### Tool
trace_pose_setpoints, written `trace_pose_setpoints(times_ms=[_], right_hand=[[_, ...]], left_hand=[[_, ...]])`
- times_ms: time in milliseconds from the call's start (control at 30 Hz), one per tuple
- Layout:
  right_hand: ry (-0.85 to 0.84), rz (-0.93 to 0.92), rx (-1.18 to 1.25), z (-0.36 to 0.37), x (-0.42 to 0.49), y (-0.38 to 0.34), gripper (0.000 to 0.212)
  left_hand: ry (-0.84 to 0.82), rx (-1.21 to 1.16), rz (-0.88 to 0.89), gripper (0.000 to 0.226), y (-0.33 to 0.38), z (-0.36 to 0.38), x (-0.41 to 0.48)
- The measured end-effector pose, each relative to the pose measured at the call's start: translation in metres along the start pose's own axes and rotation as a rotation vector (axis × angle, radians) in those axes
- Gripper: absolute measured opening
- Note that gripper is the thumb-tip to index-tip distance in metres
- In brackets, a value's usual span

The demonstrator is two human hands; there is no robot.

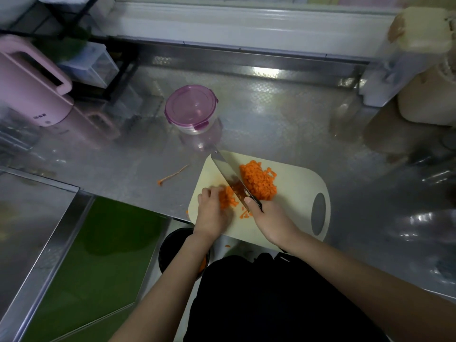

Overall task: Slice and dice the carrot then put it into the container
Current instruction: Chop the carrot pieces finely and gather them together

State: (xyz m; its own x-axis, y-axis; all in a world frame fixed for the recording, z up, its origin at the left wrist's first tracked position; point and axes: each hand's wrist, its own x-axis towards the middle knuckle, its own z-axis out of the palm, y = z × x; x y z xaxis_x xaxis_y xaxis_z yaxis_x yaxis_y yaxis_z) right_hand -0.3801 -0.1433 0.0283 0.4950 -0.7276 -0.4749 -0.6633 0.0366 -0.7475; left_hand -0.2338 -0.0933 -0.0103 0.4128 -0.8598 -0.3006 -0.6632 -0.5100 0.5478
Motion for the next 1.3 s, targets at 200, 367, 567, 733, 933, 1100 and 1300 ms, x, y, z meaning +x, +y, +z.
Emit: trace_pose_setpoints(times_ms=[200,367,567,733,933,1100,1300], right_hand=[[0.018,0.002,-0.011,0.003,0.007,-0.003,0.049],[0.02,0.003,-0.025,0.006,0.01,-0.002,0.048],[0.032,-0.004,0.0,0.005,0.007,-0.001,0.048],[0.03,-0.002,-0.005,0.009,0.007,0.0,0.048],[-0.016,0.021,-0.019,0.012,0.004,-0.002,0.047],[-0.019,0.024,-0.094,0.016,0.007,-0.002,0.048],[-0.012,0.037,-0.17,0.019,0.007,-0.001,0.049]], left_hand=[[0.009,0.161,0.014,0.066,0.001,0.004,0.011],[0.024,0.206,0.075,0.044,0.002,0.007,0.013],[0.061,0.156,0.078,0.052,0.0,0.007,0.009],[0.131,0.198,0.025,0.046,0.002,0.007,0.002],[0.208,0.148,0.033,0.056,-0.003,0.01,-0.006],[0.187,0.168,0.095,0.042,-0.011,0.012,-0.006],[0.179,0.209,0.167,0.033,-0.015,0.015,-0.006]])
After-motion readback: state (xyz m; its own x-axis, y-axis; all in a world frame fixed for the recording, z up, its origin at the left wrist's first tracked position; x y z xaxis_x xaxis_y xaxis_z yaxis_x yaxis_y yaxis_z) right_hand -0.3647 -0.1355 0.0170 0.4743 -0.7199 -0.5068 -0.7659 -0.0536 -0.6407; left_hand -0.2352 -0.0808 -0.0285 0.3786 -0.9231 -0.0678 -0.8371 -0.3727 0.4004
